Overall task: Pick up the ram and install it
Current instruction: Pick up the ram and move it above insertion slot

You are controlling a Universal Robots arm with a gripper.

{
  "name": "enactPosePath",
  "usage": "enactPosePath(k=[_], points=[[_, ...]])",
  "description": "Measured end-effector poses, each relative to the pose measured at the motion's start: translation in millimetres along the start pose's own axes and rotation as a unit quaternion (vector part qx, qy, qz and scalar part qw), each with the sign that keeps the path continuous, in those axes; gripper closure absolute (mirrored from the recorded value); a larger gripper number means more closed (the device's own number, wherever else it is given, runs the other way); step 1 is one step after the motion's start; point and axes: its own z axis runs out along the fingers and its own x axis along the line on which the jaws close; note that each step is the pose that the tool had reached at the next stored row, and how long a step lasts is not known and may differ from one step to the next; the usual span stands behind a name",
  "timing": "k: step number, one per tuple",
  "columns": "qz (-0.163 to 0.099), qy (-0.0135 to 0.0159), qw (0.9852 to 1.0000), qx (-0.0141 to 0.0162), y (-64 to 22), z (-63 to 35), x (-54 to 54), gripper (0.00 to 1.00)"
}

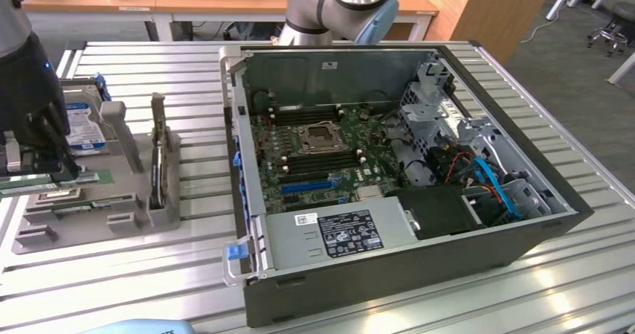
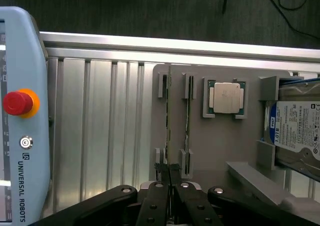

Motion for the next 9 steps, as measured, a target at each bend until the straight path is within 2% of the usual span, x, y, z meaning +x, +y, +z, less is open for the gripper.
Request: enactPosePath(k=[9], points=[[0.000, 0.0000, 1.0000, 0.0000, 0.1, -22.5, -0.4, 0.88]])
